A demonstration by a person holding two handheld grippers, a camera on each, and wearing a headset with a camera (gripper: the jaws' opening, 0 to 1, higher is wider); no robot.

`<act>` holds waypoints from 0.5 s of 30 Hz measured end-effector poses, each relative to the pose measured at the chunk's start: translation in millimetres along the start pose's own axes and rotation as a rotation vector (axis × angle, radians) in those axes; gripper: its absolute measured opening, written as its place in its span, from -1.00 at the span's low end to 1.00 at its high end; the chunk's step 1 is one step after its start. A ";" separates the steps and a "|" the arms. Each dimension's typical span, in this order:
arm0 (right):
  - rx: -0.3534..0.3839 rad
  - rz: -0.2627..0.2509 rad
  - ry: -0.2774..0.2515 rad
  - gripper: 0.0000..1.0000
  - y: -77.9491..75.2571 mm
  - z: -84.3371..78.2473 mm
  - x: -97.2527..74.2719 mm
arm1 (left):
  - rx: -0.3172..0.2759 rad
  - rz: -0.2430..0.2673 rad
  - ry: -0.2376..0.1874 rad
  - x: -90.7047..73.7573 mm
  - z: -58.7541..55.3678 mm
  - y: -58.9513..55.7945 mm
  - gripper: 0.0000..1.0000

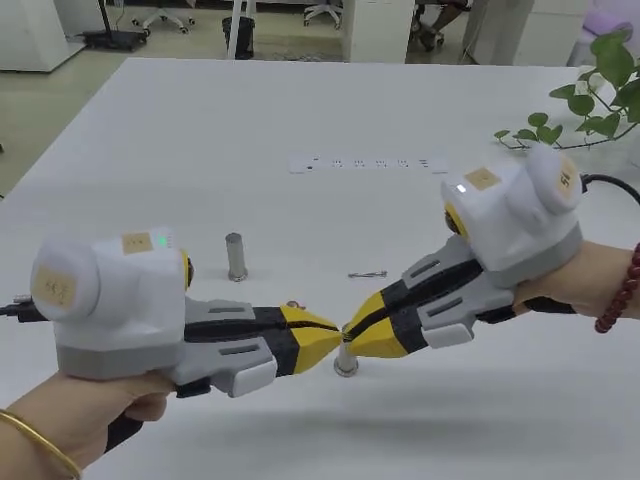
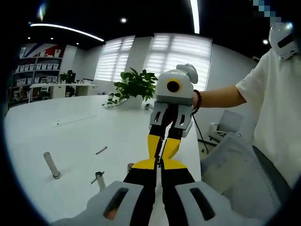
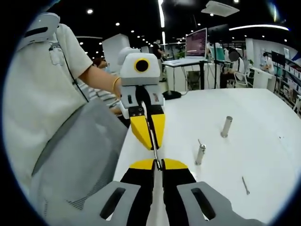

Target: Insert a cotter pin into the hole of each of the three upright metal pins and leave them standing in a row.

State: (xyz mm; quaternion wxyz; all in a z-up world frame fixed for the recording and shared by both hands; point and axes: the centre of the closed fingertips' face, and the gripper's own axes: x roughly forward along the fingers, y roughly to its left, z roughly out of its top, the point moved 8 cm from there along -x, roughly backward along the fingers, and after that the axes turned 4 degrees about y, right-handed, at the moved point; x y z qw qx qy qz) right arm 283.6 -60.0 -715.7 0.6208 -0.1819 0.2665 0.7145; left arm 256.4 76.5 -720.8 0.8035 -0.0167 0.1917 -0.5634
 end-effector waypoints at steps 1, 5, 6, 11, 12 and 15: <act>-0.003 0.004 -0.001 -0.87 0.5 -0.4 0.2 | 0.002 -0.002 0.000 0.0 -0.1 -0.5 -0.99; -0.018 0.003 0.001 -0.89 0.6 -0.7 -0.1 | 0.008 -0.003 -0.003 0.1 -0.2 -0.7 -0.99; -0.031 -0.002 0.005 -0.90 0.1 -0.4 -0.4 | 0.013 0.001 -0.004 0.4 -0.1 -0.8 -0.99; -0.074 -0.004 0.040 -0.93 1.2 1.3 -0.7 | 0.016 0.014 -0.017 1.8 1.0 -1.2 -0.97; -0.078 -0.008 0.045 -0.94 1.0 1.6 -1.1 | 0.019 0.017 -0.018 1.8 1.1 -1.3 -0.96; -0.094 -0.019 0.062 -0.94 0.0 2.5 -2.5 | 0.018 0.031 -0.021 2.3 1.5 -1.1 -0.95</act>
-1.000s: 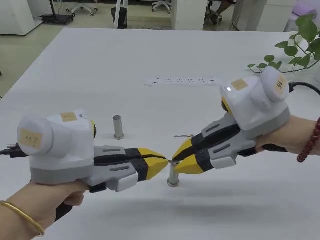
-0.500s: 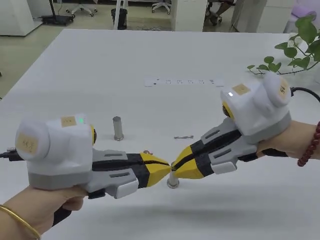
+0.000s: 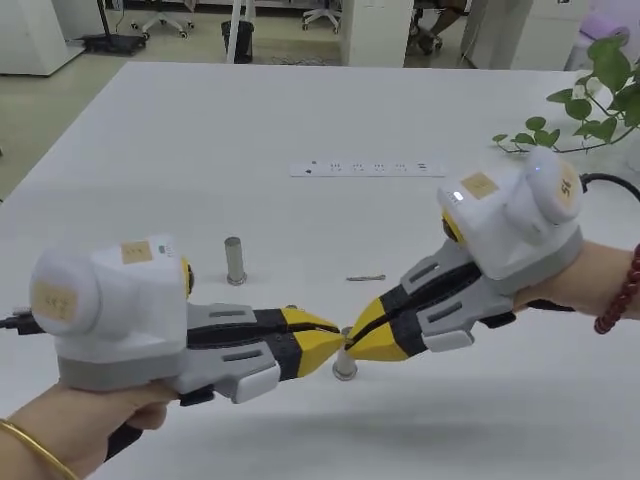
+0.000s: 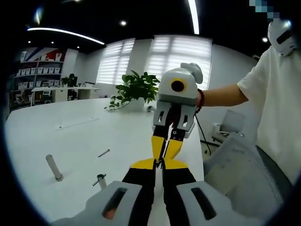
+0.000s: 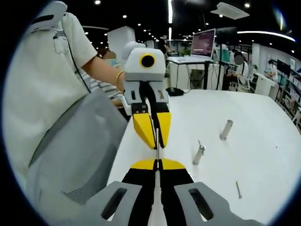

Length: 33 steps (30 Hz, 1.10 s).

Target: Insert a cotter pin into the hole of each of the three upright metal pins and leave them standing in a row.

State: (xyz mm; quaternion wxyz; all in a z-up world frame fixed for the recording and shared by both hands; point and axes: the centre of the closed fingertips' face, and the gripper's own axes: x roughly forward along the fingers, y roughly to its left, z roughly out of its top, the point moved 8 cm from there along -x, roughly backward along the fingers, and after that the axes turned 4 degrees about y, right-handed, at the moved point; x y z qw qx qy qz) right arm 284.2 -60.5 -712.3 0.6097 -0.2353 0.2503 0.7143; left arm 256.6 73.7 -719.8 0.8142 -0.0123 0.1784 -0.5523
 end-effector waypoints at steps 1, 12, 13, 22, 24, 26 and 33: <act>-0.004 -0.005 0.008 -0.94 -0.4 0.1 -0.4 | -0.001 0.007 0.002 0.5 -0.1 0.3 -0.94; -0.025 -0.041 0.090 -0.94 -5.8 -6.4 -6.8 | 0.018 0.078 0.030 9.0 -7.6 0.1 -0.61; -0.028 -0.048 0.104 -0.94 -7.0 -8.3 -7.4 | 0.015 0.085 0.032 10.5 -8.7 0.6 -0.59; -0.011 -0.064 0.158 -0.94 -12.3 -22.5 -9.8 | 0.026 0.165 0.064 18.4 -17.8 6.8 -0.51; -0.008 -0.067 0.168 -0.94 -12.8 -25.0 -10.5 | 0.024 0.176 0.070 20.2 -20.8 8.3 -0.51; -0.007 -0.077 0.185 -0.94 -14.8 -29.3 -10.8 | 0.018 0.190 0.080 22.1 -24.1 10.6 -0.50; 0.000 -0.090 0.233 -0.94 -18.9 -41.0 -11.2 | 0.005 0.223 0.070 28.7 -29.6 14.5 -0.52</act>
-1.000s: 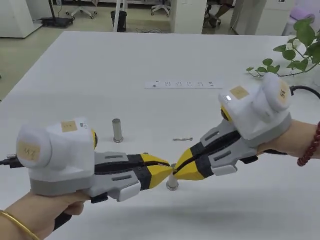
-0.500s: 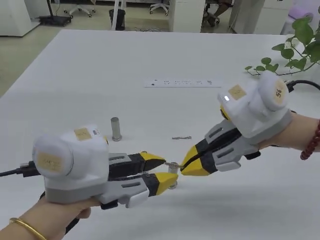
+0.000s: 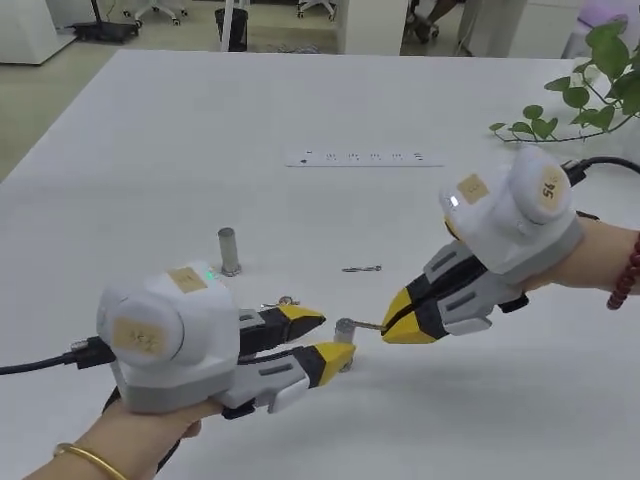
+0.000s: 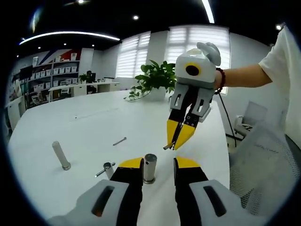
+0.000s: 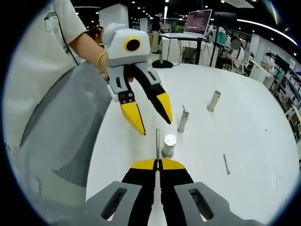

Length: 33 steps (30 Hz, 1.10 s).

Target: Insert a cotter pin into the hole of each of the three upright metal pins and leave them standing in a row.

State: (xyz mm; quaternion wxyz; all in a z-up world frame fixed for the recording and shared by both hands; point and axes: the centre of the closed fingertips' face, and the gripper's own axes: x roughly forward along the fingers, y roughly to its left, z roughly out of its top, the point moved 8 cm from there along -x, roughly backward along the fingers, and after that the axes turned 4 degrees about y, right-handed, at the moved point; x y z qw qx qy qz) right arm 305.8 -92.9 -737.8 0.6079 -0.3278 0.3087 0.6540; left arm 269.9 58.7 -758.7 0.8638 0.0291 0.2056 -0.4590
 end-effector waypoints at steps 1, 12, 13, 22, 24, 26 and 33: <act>0.002 0.000 0.010 -0.94 -1.6 -3.8 2.0 | 0.009 0.009 0.011 1.7 -1.0 0.5 -0.52; 0.016 -0.024 0.078 -0.94 -7.3 -16.8 5.6 | 0.011 0.055 0.061 18.2 -9.9 5.7 -0.52; 0.016 -0.025 0.080 -0.94 -7.3 -17.3 6.1 | 0.011 0.058 0.067 19.4 -10.4 5.9 -0.52; 0.016 -0.037 0.110 -0.94 -11.8 -21.9 10.9 | -0.009 0.057 0.100 29.2 -17.5 7.7 -0.56; 0.012 -0.036 0.114 -0.94 -12.1 -21.9 11.6 | -0.016 0.059 0.109 30.7 -19.6 8.6 -0.60; 0.009 -0.036 0.117 -0.94 -12.7 -21.8 12.7 | -0.015 0.067 0.120 32.1 -21.9 10.0 -0.61; -0.008 -0.035 0.120 -0.94 -15.1 -18.2 15.8 | -0.019 0.065 0.122 35.2 -24.2 11.1 -0.68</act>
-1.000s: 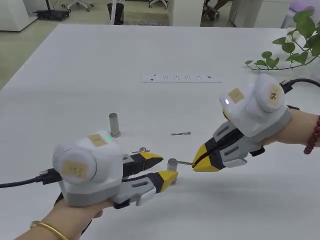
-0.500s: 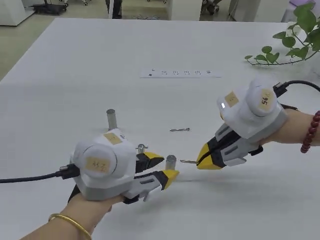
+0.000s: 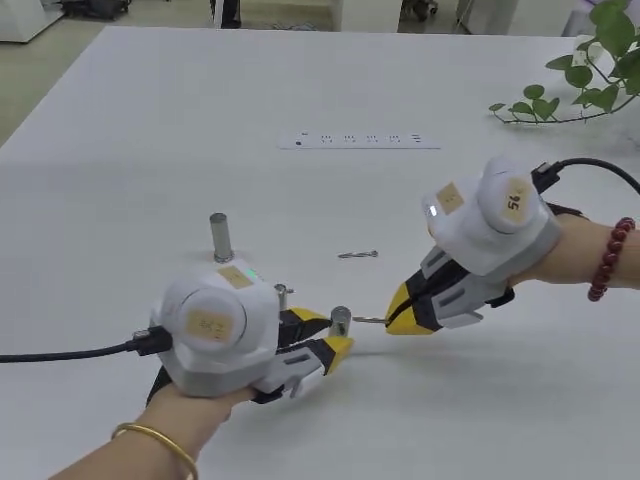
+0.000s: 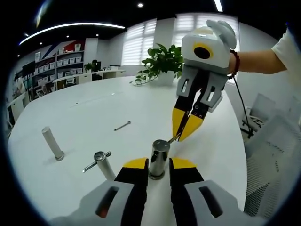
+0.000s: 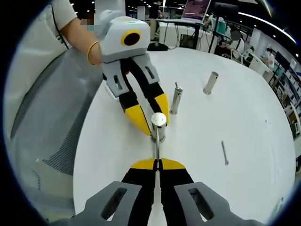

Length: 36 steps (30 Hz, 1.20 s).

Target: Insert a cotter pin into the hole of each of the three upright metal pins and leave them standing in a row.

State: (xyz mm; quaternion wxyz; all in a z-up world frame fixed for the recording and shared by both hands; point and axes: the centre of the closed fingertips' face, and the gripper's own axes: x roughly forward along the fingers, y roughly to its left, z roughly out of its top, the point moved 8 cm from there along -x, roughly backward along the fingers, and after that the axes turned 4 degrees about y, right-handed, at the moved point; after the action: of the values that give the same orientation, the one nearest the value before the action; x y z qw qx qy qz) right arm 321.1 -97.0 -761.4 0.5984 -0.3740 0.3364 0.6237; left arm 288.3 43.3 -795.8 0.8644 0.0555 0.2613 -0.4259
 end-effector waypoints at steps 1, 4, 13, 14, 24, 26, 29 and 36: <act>-0.002 0.000 0.000 -0.94 -0.1 0.6 0.2 | 0.001 0.003 0.001 0.6 -0.1 0.5 -0.70; -0.010 -0.001 0.006 -0.94 -1.1 1.5 1.2 | 0.002 0.006 0.006 1.7 -0.8 1.0 -0.76; -0.018 -0.001 0.019 -0.94 -4.3 -0.8 2.1 | 0.023 0.007 0.011 2.7 -2.1 1.5 -0.76; -0.020 -0.002 0.019 -0.94 -4.5 -0.7 1.9 | 0.020 0.008 0.011 2.9 -2.3 1.5 -0.76; -0.030 -0.009 0.019 -0.94 -5.7 2.8 0.0 | 0.022 0.008 0.014 2.9 -2.4 1.1 -0.76; -0.034 -0.010 0.019 -0.94 -5.9 4.2 0.5 | 0.022 0.008 0.013 3.0 -2.6 1.2 -0.76; -0.042 -0.009 0.021 -0.94 -5.9 6.5 1.4 | 0.022 0.006 0.014 3.3 -2.7 1.3 -0.76; -0.061 -0.010 0.040 -0.93 -7.4 10.6 2.0 | 0.015 0.003 0.010 4.6 -3.6 2.6 -0.76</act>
State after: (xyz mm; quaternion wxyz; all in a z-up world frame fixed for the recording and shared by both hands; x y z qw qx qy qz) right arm 327.8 -86.4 -757.6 0.5831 -0.4061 0.3271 0.6230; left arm 291.1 42.9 -801.5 0.8634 0.0643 0.2624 -0.4260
